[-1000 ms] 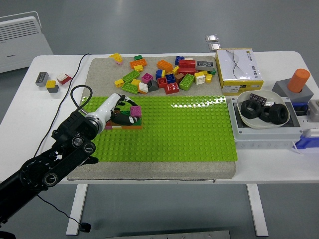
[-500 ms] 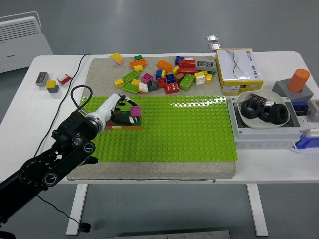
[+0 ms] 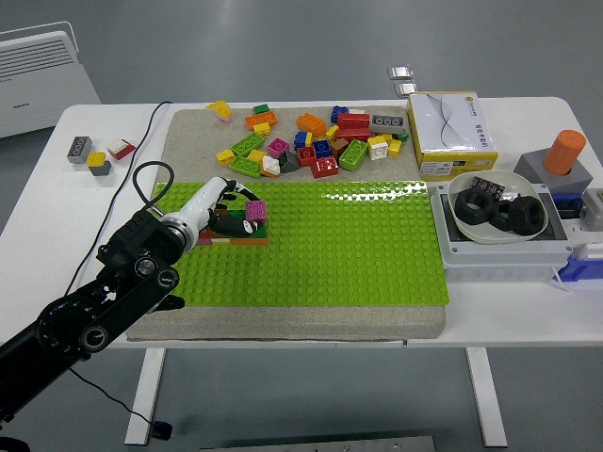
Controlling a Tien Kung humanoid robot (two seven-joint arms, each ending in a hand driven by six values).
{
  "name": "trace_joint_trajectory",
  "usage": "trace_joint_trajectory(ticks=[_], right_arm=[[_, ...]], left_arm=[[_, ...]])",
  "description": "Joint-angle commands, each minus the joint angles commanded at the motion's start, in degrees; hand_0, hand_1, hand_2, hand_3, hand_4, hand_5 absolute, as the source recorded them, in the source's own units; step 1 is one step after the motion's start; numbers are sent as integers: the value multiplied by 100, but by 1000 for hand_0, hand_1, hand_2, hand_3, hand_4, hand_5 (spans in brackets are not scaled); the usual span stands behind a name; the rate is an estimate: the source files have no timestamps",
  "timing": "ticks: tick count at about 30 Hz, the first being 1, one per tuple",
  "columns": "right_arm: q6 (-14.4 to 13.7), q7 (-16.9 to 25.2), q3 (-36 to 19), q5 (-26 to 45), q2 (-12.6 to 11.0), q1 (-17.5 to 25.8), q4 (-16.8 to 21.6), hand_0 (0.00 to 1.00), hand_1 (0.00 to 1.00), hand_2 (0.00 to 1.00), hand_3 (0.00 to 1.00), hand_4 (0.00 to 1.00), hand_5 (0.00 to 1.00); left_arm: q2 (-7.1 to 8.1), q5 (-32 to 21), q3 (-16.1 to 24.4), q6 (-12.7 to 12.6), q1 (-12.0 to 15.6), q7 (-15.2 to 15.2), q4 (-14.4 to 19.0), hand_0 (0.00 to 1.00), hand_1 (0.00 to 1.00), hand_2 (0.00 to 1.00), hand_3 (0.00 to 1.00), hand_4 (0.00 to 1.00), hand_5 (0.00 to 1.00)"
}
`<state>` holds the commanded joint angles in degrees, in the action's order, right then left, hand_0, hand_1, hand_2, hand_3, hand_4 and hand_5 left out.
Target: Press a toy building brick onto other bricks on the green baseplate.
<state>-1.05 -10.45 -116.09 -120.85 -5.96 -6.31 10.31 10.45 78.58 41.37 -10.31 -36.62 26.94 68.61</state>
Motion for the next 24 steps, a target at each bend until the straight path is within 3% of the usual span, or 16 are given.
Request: trace_joint_trajectory(ticks=[24], right_arm=[[2, 13, 21, 7, 1, 26, 0, 519, 681, 718, 694, 739, 792]], left_arm=[[18, -14, 20, 93, 13, -36, -44, 858, 893, 899, 566, 433, 2]])
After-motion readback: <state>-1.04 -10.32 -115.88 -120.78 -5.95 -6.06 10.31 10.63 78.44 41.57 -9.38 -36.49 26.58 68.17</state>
